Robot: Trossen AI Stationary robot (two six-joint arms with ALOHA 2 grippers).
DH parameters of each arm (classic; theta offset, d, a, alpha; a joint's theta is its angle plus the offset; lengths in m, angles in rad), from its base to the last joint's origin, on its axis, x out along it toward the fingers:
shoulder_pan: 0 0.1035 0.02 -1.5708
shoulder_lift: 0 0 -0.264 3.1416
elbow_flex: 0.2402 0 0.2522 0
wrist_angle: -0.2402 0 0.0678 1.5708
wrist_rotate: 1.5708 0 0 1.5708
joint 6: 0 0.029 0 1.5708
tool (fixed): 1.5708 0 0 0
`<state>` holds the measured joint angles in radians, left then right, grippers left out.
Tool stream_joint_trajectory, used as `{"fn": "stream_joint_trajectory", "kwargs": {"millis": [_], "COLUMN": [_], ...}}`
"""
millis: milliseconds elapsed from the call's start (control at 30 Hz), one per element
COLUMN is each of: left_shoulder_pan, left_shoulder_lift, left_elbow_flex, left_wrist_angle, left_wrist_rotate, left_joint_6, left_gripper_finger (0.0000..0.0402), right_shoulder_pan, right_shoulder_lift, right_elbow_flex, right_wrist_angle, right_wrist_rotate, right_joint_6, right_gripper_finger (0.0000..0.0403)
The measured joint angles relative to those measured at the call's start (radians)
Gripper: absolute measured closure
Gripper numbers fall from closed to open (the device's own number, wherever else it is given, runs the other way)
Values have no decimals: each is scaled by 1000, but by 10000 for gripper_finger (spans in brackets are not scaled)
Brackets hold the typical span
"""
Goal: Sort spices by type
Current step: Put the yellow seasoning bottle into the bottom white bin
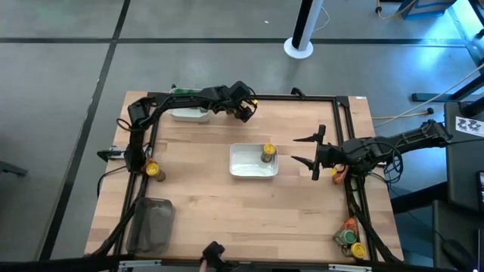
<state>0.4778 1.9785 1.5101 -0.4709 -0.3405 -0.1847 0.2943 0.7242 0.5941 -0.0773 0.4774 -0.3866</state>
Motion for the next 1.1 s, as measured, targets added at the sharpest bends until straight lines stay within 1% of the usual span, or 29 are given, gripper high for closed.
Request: {"fn": "stream_joint_trajectory", "kwargs": {"millis": [333, 433, 1100], "left_shoulder_pan": [0, 0, -1], "left_shoulder_lift": [65, 68, 68], "left_elbow_flex": [1, 0, 0], "left_wrist_angle": [9, 9, 11], "left_wrist_rotate": [19, 19, 19], "left_joint_6": [-1, -2, 18], "left_gripper_finger": [23, 34, 194], "right_shoulder_pan": [0, 0, 0], "right_shoulder_lift": [0, 0, 0], "right_elbow_flex": [0, 0, 0], "right_wrist_angle": [-1, -1, -1], "right_wrist_rotate": [0, 0, 1], "right_joint_6": [0, 0, 0], "right_gripper_finger": [139, 139, 139]}}
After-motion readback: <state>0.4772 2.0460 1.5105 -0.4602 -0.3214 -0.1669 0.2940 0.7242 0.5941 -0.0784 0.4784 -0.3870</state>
